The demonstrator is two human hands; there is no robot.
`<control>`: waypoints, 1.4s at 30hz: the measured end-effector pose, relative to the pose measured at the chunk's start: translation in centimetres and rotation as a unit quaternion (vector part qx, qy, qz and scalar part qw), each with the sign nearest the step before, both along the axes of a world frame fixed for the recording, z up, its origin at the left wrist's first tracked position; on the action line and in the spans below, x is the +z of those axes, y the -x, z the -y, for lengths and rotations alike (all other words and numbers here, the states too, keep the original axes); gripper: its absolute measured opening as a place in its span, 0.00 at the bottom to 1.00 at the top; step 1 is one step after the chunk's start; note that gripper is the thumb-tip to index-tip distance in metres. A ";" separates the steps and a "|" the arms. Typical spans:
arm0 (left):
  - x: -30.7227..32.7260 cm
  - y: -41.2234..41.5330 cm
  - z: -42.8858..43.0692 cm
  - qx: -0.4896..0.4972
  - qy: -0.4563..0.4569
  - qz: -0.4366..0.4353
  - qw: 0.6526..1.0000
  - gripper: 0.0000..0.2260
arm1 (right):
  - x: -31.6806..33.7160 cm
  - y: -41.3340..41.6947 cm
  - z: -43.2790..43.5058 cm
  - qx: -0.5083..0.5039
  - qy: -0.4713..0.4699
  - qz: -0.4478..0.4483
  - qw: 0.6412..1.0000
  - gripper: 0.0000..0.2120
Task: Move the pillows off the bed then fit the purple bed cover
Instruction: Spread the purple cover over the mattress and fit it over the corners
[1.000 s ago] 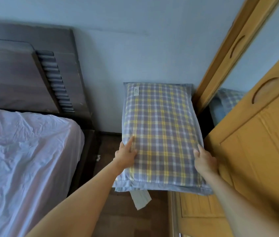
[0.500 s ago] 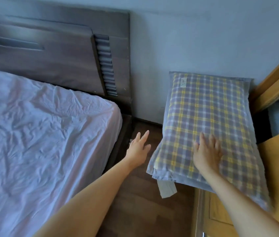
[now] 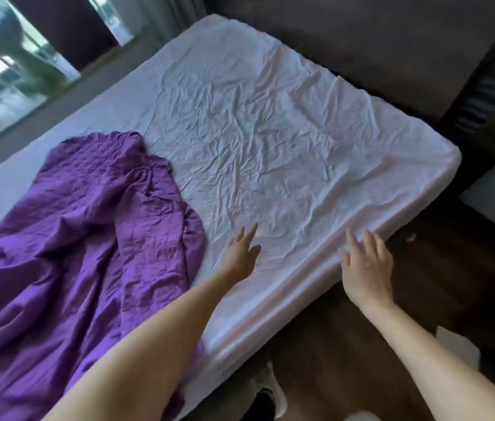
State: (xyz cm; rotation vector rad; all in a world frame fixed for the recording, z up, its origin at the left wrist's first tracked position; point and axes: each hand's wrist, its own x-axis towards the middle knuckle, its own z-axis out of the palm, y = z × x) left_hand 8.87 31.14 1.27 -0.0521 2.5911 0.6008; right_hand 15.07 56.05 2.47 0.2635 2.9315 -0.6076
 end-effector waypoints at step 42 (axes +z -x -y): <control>-2.9 4.3 25.2 0.533 -0.600 -0.004 0.597 0.21 | -10.5 5.8 34.0 0.032 0.451 0.275 0.849 0.09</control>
